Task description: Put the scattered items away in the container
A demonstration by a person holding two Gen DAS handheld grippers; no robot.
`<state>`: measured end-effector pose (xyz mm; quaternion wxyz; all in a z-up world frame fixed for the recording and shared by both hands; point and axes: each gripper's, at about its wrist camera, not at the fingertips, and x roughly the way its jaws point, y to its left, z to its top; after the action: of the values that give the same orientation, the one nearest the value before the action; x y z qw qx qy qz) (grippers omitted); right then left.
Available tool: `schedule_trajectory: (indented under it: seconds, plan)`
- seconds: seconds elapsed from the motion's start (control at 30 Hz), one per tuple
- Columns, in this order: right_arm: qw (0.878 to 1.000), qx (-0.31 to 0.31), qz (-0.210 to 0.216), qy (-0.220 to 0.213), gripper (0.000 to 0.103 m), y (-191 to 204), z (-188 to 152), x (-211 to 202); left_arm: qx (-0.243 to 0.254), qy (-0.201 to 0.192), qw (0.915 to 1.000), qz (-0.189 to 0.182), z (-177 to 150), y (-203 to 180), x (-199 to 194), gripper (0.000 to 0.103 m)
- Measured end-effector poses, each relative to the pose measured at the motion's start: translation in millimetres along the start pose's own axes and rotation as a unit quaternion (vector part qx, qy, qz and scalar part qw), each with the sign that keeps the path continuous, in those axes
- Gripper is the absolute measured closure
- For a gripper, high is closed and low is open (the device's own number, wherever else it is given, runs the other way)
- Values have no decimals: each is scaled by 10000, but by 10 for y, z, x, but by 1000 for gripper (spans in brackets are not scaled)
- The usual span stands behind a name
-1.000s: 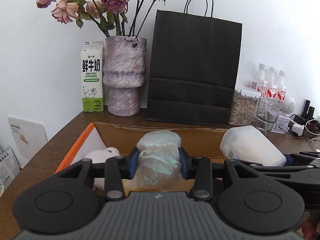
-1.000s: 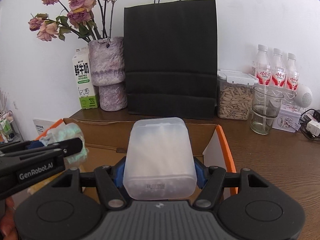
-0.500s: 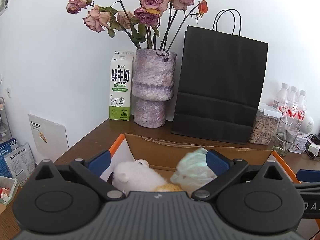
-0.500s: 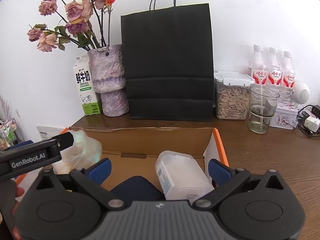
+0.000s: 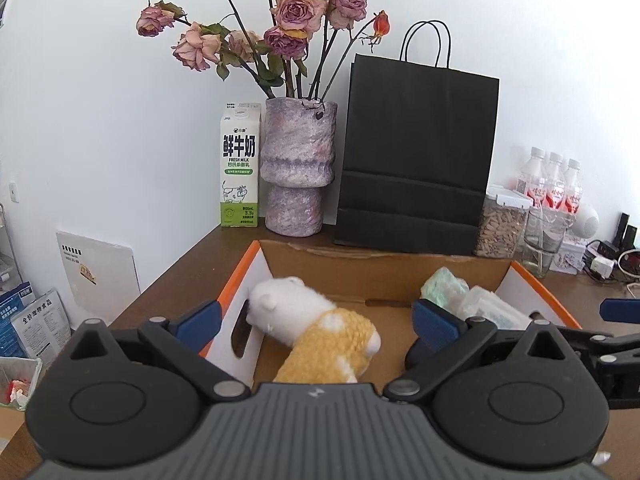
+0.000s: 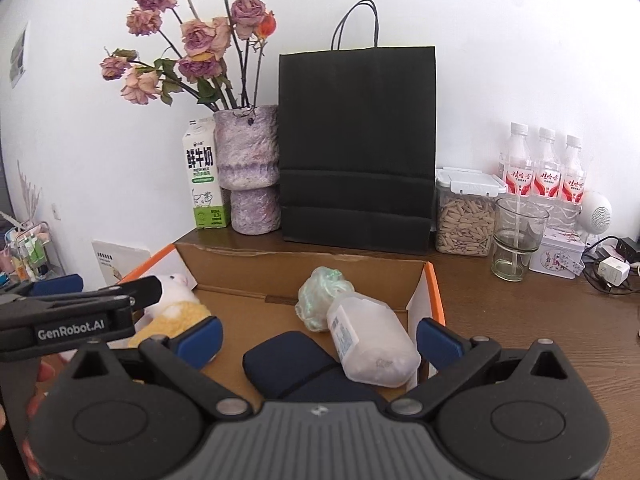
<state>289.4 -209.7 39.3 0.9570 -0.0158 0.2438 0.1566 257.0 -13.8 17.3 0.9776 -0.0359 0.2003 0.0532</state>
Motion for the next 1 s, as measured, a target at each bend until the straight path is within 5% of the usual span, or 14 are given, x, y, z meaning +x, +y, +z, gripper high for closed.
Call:
schedule_trajectory:
  seconds: [0.47, 1.0]
  plan:
    - [9959, -25, 182, 888, 0, 49, -1081, -663, 268, 558, 9980, -77, -756, 346, -841, 0]
    - [9945, -206, 153, 1019, 0, 178, -1261, -584, 142, 973, 9951, -64, -1118, 389, -964, 0]
